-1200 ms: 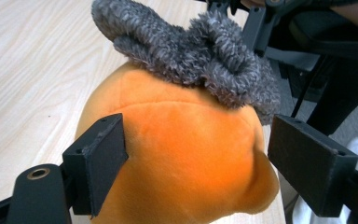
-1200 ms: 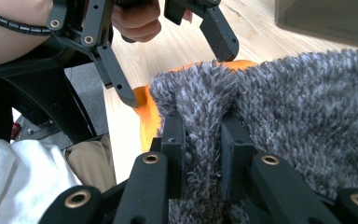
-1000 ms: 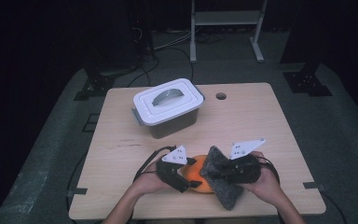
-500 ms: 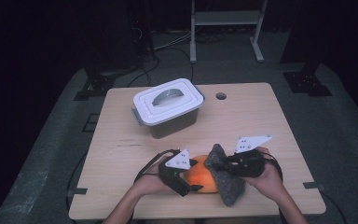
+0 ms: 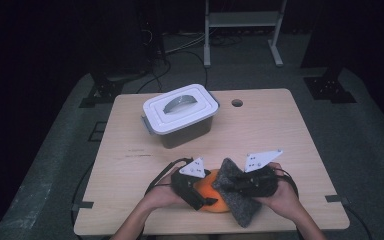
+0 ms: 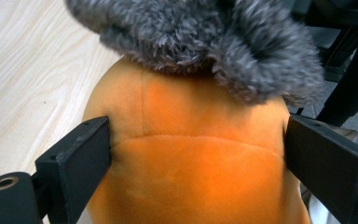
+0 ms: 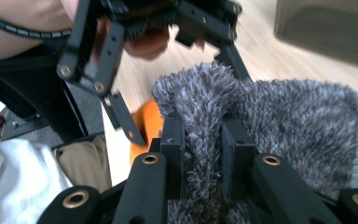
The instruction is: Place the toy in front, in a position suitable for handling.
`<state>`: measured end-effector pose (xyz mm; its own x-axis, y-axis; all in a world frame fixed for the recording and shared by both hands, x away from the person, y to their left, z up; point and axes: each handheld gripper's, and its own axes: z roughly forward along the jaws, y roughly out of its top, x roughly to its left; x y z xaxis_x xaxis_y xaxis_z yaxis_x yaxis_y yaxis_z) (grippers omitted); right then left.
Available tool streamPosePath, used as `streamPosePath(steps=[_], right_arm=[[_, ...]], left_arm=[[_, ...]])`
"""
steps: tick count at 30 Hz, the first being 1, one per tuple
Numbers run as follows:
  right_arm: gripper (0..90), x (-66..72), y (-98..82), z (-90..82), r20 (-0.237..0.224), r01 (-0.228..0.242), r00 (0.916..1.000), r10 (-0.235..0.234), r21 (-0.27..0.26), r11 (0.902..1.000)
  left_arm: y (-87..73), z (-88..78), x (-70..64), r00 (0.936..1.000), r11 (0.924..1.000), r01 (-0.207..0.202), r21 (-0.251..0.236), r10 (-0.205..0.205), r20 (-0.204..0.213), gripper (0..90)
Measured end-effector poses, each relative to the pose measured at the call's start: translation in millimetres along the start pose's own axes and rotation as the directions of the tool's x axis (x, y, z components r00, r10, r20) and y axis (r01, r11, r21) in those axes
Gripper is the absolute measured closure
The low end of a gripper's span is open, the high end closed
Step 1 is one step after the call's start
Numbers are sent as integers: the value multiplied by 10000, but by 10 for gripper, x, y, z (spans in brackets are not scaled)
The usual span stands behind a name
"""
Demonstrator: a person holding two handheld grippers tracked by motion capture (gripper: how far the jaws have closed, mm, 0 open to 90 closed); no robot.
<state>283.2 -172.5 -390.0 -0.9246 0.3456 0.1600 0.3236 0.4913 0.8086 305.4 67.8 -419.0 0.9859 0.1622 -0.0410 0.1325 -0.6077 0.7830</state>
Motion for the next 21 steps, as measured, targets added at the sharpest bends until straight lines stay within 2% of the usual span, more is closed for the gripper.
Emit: streamPosePath(steps=[2,3,5,7,9,11,13,14,17,21], right_arm=[[733,-12,6,12,135,38,9999,-38,16,10000],[733,-21,0,7,190,-5,9998,5,15,10000],[733,-63,-15,-38,354,-173,9992,181,-219,9996],[733,-108,-37,-87,519,-314,9981,340,-500,9983],[732,-136,-67,-101,599,-384,9974,413,-483,9981],[733,-165,-110,-94,585,-438,9972,459,-362,9984],[733,-196,-163,-78,217,-665,9975,674,-391,9970],[733,-195,-173,-67,102,-701,9975,705,-331,9970],[733,-162,-171,-28,-48,-495,9988,495,-122,9987],[733,-120,-163,21,-283,-386,9989,386,32,9993]], left_arm=[[5,-23,-35,9975,9981,-551,-263,538,-468,222],[22,-45,-56,9924,9945,-974,-397,940,-791,258],[55,-72,-68,9853,9892,-1377,-504,1316,-1092,305],[56,-105,-48,9810,9861,-1546,-605,1460,-1279,327],[22,-170,-7,9775,9833,-1674,-711,1561,-1421,397],[-18,-205,40,9880,9895,-1234,-750,1154,-1026,377],[-45,-194,48,9927,9924,-907,-834,834,-877,306],[-35,-175,53,9951,9952,-704,-676,653,-749,237],[-9,-96,63,9983,9985,-265,-475,240,-524,104],[-35,-9,73,9995,9999,5,-134,-9,-311,76]])
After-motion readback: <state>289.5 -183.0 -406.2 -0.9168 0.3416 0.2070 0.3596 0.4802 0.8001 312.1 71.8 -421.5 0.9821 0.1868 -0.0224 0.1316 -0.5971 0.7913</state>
